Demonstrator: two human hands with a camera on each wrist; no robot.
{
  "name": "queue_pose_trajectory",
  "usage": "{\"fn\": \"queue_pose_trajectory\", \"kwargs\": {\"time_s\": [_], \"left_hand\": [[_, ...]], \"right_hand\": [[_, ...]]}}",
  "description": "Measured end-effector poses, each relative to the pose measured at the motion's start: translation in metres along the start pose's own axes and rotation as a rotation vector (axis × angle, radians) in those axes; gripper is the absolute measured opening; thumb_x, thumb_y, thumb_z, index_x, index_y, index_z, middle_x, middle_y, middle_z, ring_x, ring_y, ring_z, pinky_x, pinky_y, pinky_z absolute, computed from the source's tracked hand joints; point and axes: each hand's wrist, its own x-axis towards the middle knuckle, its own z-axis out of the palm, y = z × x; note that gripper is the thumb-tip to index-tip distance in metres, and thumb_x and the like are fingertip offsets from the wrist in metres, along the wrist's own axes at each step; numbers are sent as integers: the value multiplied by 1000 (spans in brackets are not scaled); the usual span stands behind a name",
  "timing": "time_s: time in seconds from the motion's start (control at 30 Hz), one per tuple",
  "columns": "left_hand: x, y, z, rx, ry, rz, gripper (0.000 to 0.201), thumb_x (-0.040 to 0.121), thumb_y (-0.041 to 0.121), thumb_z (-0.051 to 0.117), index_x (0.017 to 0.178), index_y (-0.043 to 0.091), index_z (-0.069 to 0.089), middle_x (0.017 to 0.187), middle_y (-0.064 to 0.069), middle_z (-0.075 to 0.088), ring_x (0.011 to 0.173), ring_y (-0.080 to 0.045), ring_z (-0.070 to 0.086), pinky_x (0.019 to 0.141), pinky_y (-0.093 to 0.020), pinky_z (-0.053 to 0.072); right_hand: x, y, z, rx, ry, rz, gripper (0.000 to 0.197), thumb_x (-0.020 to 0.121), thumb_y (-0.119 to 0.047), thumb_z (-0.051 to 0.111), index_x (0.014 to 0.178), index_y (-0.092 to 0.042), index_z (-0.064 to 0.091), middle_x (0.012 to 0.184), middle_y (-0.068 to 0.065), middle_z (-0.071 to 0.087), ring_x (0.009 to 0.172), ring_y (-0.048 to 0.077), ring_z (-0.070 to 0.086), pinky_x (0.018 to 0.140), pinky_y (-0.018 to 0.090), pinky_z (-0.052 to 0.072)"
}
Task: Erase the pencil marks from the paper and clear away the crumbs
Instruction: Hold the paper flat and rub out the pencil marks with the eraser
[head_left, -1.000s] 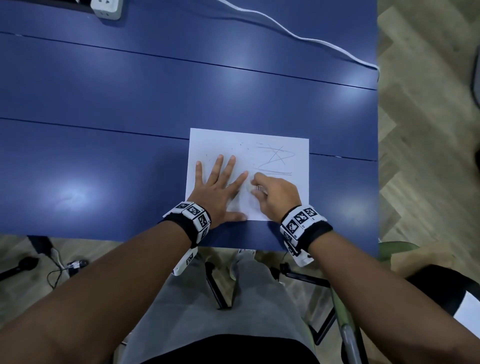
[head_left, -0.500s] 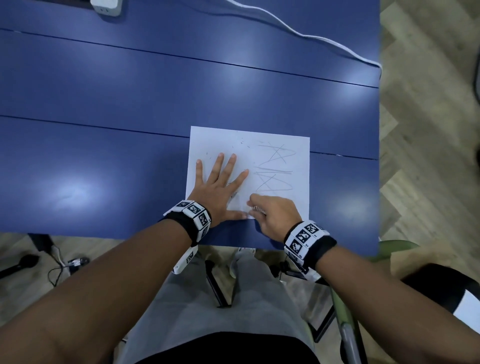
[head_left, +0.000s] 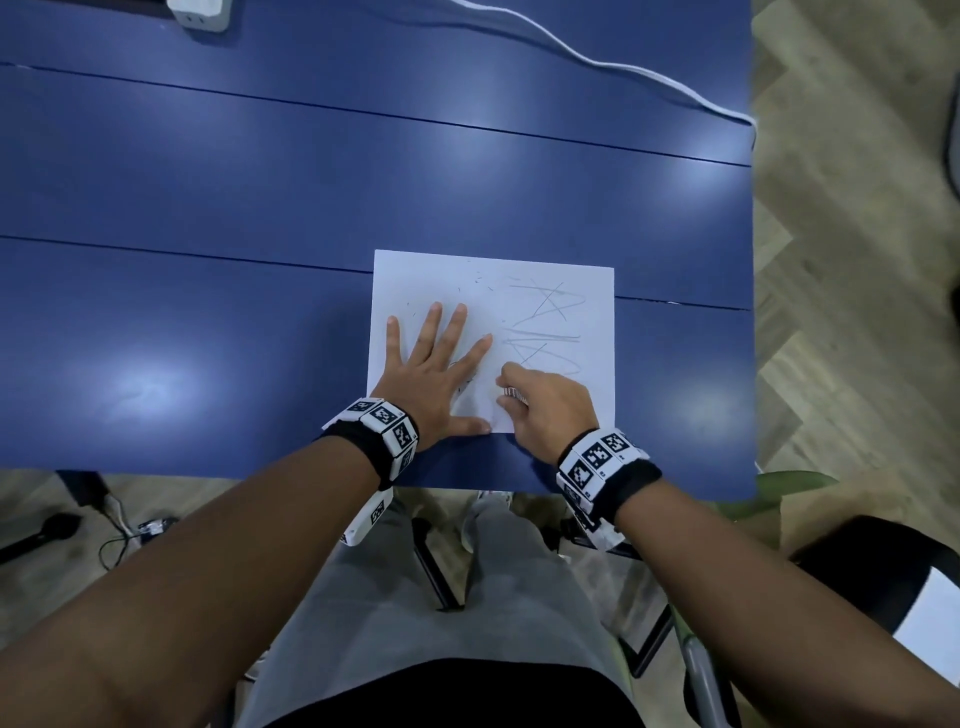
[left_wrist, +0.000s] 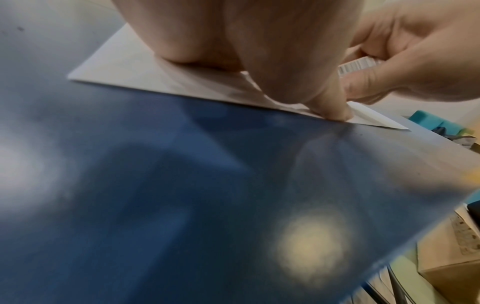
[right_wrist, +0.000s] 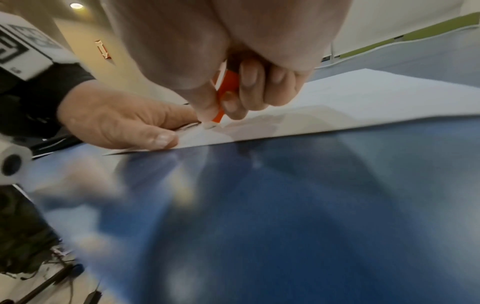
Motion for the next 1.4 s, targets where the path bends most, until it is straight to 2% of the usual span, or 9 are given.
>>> {"fn": "queue_pose_trajectory", "kwargs": {"time_s": [0.17,0.33,0.5,0.63,0.83,0.97,1.07,1.23,1.4], "left_hand": [[-2,-1,1,3,10,0,109,77,93,27,155,36,-22,160,-6,-39,147,-33,-35,111,-71,-20],[-1,-1,0,-4,6,4,108,78,91,29,155,37,-23,159,-5,-41,146,-32,-38,110,-70,-21],[-2,-1,2,-15,12,4,108,78,93,27,155,36,-23,159,-5,-41,146,-32,-38,110,-70,-21],[0,-1,3,-1,7,2,108,76,92,24,154,37,-26,159,-5,-41,146,-32,-37,110,-70,-21],[-1,-2,3,-13,17,8,109,79,93,28,154,36,-25,159,-5,-42,145,-32,-39,107,-68,-26],[1,-1,3,-22,35,0,109,78,94,28,154,37,-24,160,-5,-40,146,-31,-38,106,-66,-29],[0,-1,3,-11,29,-6,109,77,93,28,154,36,-25,160,-5,-40,146,-32,-38,106,-67,-28],[0,-2,5,-12,40,-4,109,76,94,26,155,36,-22,161,-6,-37,147,-32,-36,109,-70,-22],[0,-1,4,-6,35,-1,109,76,94,24,155,36,-22,161,-6,-38,147,-32,-36,108,-69,-25]], "right_hand": [[-13,-2,3,-5,-97,-48,13,94,-30,50,106,-26,51,106,-6,69,95,26,62,73,37,50],[-2,-1,-2,-7,-30,-20,15,94,-29,51,108,-25,52,104,-5,70,93,26,63,73,39,51],[-15,-2,4,29,-95,-66,15,92,-29,53,107,-25,53,102,-4,70,92,28,63,73,39,50],[-5,-1,1,58,-11,-12,14,92,-29,54,105,-25,53,105,-7,70,94,26,64,75,39,51],[-16,-2,3,58,-102,-46,16,92,-29,54,107,-24,54,105,-6,70,97,27,63,77,38,50],[-12,-2,1,73,-55,1,17,93,-29,54,109,-23,56,107,-6,70,97,25,62,79,38,49],[-21,-4,7,89,-40,32,18,93,-28,55,110,-22,57,106,-7,70,97,25,62,77,36,49],[-15,-3,2,27,-102,-10,17,93,-30,52,110,-25,53,109,-7,69,98,26,62,76,36,48],[-12,-5,5,58,-38,36,16,94,-30,52,109,-24,52,109,-8,69,97,25,63,78,37,50]]}}
